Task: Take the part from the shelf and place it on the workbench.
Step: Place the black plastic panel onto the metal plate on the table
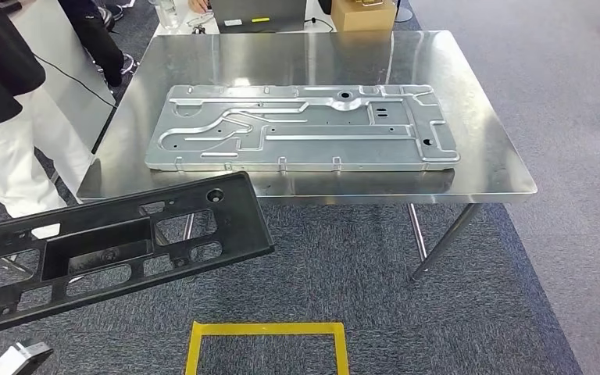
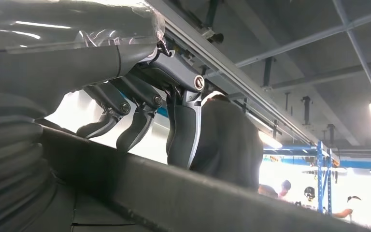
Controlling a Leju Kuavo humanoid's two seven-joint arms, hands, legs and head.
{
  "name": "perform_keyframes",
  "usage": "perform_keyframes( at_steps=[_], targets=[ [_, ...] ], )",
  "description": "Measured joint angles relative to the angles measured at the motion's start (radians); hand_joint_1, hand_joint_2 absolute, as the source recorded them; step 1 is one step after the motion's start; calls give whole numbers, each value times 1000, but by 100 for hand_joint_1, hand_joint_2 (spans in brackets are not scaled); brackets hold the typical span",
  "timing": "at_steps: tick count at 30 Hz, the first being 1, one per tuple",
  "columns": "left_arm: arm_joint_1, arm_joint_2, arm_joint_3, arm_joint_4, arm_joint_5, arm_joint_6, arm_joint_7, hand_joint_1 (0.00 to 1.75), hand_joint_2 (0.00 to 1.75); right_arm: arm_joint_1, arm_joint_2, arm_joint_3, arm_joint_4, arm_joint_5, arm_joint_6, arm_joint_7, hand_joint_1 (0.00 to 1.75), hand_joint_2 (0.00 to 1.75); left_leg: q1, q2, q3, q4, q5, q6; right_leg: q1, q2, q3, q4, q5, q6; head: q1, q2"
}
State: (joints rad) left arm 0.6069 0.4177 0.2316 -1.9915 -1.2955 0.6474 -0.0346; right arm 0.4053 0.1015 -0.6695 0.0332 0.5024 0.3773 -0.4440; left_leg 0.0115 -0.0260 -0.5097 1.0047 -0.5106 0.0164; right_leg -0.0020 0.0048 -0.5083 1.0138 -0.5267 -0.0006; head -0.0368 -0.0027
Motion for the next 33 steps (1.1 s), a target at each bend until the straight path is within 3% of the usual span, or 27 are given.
perform_keyframes(
  at_steps=[8, 16, 27, 30, 32, 33],
  targets=[
    [-27, 2, -8, -1, -3, -22, 13, 175, 175, -3, -15, 21, 0, -5, 24, 0, 0, 0, 0, -1, 3, -4, 1, -7, 1, -1, -1, 6, -6, -9, 0, 0],
    [-174, 48, -131, 14, -30, -83, 70, 175, 175, -29, -117, 92, -3, 10, 87, 7, 0, 0, -1, 0, 3, -2, 1, -11, -1, 0, 0, 7, -4, -10, 0, 0],
    [-262, 83, -230, 17, -18, -114, 78, 175, 175, -56, -171, 149, -5, 18, 108, 15, 0, 0, -3, 1, 1, 1, 0, -10, -4, 1, 0, 4, -2, -8, 0, 0],
    [-269, 96, -243, 17, -16, -120, 82, 175, 175, -58, -175, 154, -5, 18, 108, 15, 0, 0, -3, 3, 10, -18, 10, 10, -8, 0, 5, -10, 5, 6, 0, 0],
    [-274, 104, -249, 17, -12, -129, 84, 175, 175, -60, -179, 157, -5, 18, 109, 15, 0, 0, 4, 6, 27, -58, 32, 27, -6, 0, -13, 31, -22, 11, 0, 0],
    [-277, 105, -253, 17, -9, -133, 84, 175, 175, -61, -181, 157, -5, 18, 109, 15, 0, 0, 8, 8, 33, -70, 39, 31, -7, 0, -39, 82, -50, 12, 0, 0]
  ],
)
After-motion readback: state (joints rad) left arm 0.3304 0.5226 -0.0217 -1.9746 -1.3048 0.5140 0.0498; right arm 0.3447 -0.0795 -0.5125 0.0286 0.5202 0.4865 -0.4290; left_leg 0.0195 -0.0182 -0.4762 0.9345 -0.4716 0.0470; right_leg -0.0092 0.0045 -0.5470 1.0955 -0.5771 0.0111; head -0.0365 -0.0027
